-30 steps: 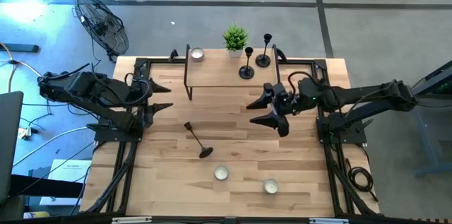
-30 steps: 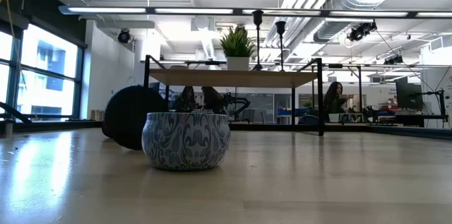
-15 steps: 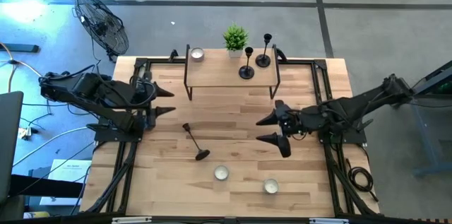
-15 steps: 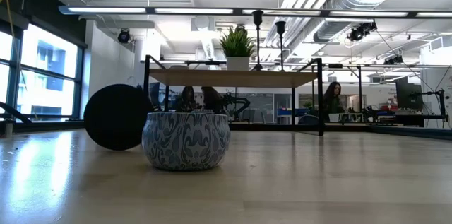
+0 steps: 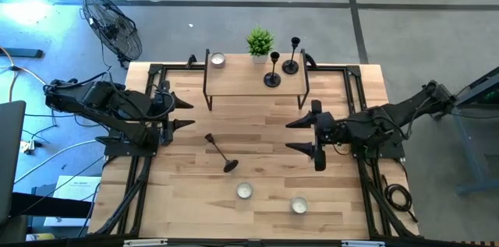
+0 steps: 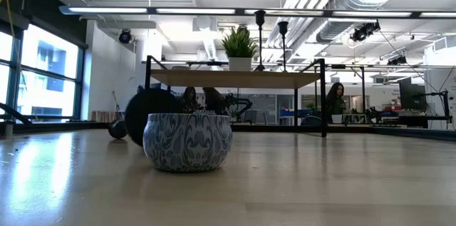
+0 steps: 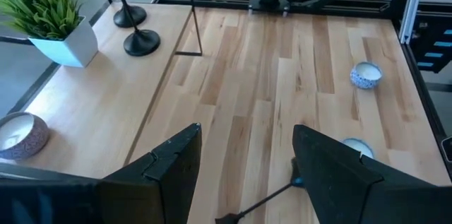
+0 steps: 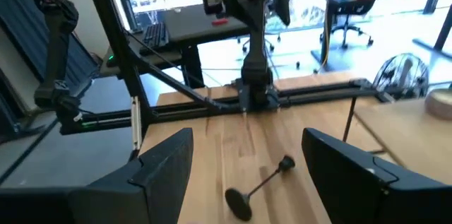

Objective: Pick & Place candle stick holders
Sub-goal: Put the white red scented candle on the shelf

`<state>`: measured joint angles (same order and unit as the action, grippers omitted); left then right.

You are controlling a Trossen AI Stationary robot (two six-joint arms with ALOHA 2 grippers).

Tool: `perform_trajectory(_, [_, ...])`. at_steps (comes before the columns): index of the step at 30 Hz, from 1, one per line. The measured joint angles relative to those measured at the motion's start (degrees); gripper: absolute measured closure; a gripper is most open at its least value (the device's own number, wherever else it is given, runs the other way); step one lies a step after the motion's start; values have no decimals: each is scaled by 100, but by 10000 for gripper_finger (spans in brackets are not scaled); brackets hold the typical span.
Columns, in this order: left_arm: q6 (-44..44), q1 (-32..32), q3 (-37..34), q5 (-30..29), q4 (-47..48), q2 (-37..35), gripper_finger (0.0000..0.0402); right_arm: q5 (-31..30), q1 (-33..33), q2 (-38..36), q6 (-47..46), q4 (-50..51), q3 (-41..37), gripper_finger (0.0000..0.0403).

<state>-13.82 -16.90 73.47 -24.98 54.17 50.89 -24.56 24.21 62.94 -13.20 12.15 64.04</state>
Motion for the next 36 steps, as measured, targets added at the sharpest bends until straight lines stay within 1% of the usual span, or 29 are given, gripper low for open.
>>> perform_trajectory(5, [0,-1,0,1,0,0,183,-94,95,0,200,77,95,143])
perform_trajectory(7, [1,-1,0,-1,0,0,183,-56,100,-34,234,299,95,143])
perform_trajectory(9, [0,-1,0,-1,0,0,183,367,89,-94,133,452,89,143])
perform_trajectory(10, [0,-1,0,-1,0,0,183,657,79,-126,50,387,89,143])
perform_trajectory(12, [0,-1,0,-1,0,0,183,1034,88,-174,77,239,93,137])
perform_trajectory(14, [1,-1,0,-1,0,0,183,1270,113,-266,110,437,93,125])
perform_trajectory(16, [2,-1,0,-1,-1,0,183,1396,111,-364,-32,738,88,103])
perform_trajectory(21, [2,-1,0,-1,2,0,183,1494,207,-531,-79,881,78,20])
perform_trajectory(22, [1,0,0,-1,1,0,183,1513,220,-558,-40,903,78,12])
perform_trajectory(25, [0,1,0,-3,2,0,183,1701,220,-633,30,844,76,15])
perform_trajectory(27, [2,-1,0,-1,0,0,183,1706,217,-660,8,913,76,9])
perform_trajectory(30, [1,-1,0,-3,0,0,183,1472,217,-683,-300,1438,78,7])
perform_trajectory(33, [1,-1,-2,-3,0,0,183,1021,223,-682,-710,2345,78,12])
perform_trajectory(36, [1,-1,-2,-3,0,0,183,1061,219,-668,-1298,3418,76,12])
